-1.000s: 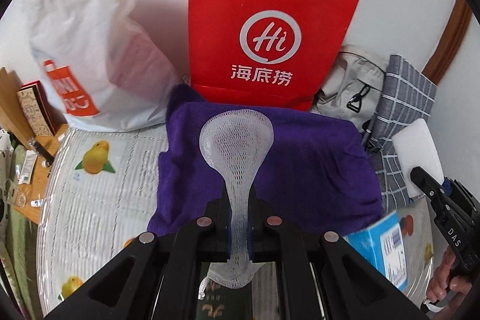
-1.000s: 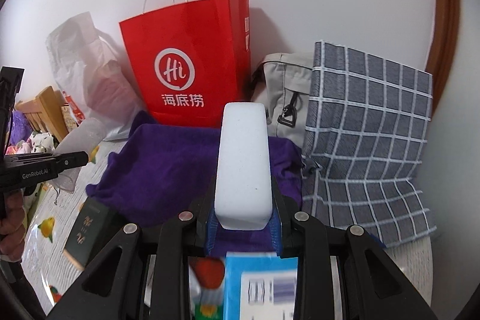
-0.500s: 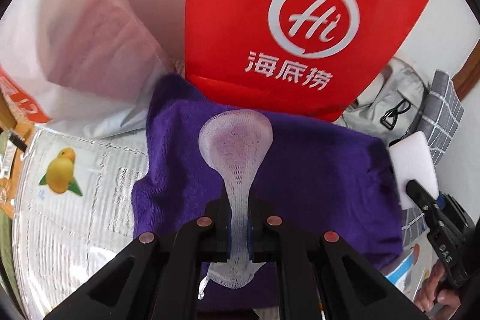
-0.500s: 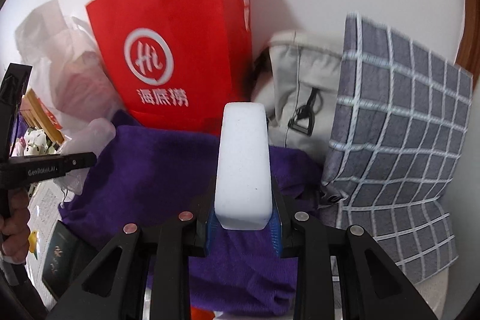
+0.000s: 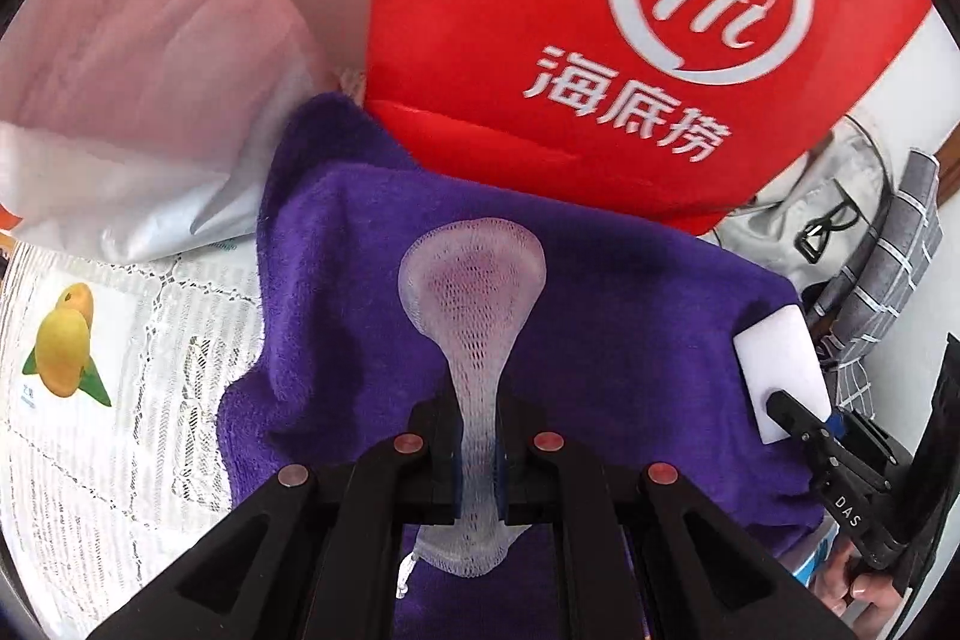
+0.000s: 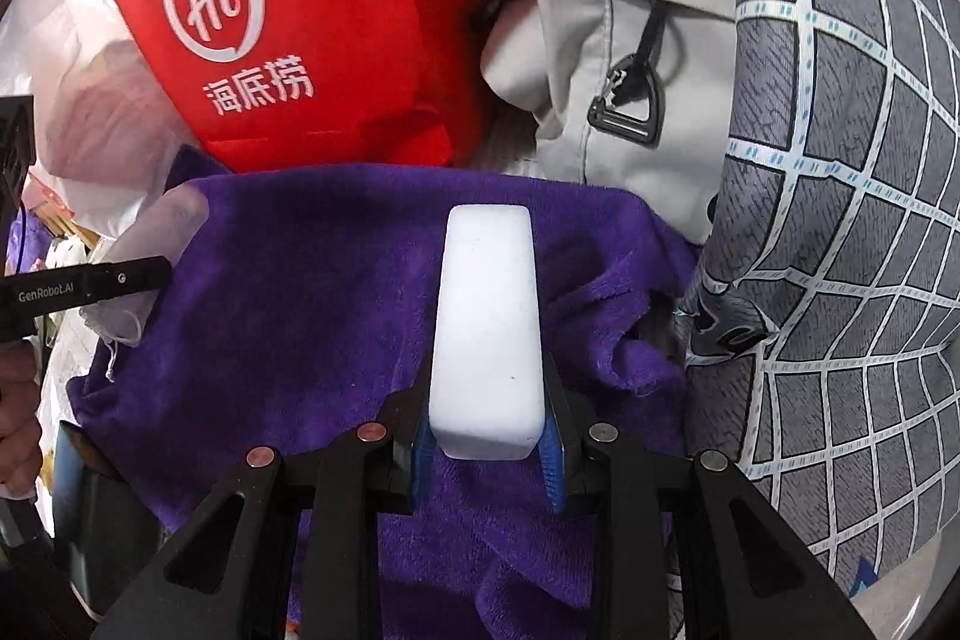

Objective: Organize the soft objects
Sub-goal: 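Carry the mesh bag and sponge over the purple towel with both tools, then release the mesh bag and sponge onto the purple towel with both tools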

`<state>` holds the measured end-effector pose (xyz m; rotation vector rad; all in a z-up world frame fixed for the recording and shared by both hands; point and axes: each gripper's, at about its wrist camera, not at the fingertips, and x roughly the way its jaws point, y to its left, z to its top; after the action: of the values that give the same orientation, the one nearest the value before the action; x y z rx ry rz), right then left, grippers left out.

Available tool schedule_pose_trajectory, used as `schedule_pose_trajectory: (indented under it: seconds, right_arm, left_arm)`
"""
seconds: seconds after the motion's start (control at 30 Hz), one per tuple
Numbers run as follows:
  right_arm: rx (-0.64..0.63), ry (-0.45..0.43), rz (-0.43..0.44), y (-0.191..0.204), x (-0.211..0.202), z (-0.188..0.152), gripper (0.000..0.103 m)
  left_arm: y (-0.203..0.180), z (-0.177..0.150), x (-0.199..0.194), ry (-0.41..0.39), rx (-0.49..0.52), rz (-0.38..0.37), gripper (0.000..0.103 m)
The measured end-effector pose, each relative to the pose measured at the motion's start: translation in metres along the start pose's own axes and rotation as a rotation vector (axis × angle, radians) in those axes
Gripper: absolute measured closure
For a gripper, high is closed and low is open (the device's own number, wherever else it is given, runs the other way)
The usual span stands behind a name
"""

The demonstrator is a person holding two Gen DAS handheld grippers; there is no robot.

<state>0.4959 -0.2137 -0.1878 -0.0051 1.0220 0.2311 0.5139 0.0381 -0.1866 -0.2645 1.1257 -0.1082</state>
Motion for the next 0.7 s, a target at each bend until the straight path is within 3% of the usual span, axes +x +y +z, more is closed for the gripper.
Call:
schedule_pose_trajectory:
  seconds: [0.2, 0.37, 0.4, 0.43, 0.47, 0.53, 0.57, 0.6, 0.7]
  right_arm:
    - [0.011, 0.022, -0.006, 0.003, 0.011, 0.003, 0.072]
    - [-0.012, 0.056, -0.023, 0.008, 0.022, 0.001, 0.061]
    - [-0.013, 0.056, -0.021, 0.009, 0.021, 0.001, 0.058]
    - [-0.01, 0.052, -0.019, 0.008, 0.02, 0.001, 0.049]
    - [-0.006, 0.048, -0.019, 0.006, 0.021, 0.004, 0.038]
    - [0.006, 0.038, -0.029, 0.003, 0.017, 0.004, 0.028]
    - [0.01, 0.032, -0.024, 0.002, 0.015, 0.004, 0.027]
    - [0.008, 0.025, -0.016, 0.002, 0.014, 0.004, 0.027]
    - [-0.002, 0.009, -0.028, 0.006, 0.008, 0.003, 0.024]
  left_arm:
    - [0.007, 0.0, 0.002, -0.004, -0.022, -0.024, 0.096]
    - [0.004, 0.0, 0.014, 0.04, -0.016, -0.024, 0.093]
    - [0.002, -0.001, 0.017, 0.051, -0.022, -0.032, 0.088]
    - [0.002, 0.0, 0.018, 0.059, -0.029, -0.046, 0.083]
    - [0.002, 0.0, 0.018, 0.057, -0.039, -0.063, 0.073]
    - [0.0, 0.0, 0.015, 0.042, -0.042, -0.074, 0.056]
    - [-0.003, 0.0, 0.013, 0.035, -0.034, -0.066, 0.043]
    - [-0.005, 0.001, 0.012, 0.023, -0.023, -0.055, 0.036]
    - [-0.009, 0.001, 0.002, 0.001, 0.001, -0.035, 0.036]
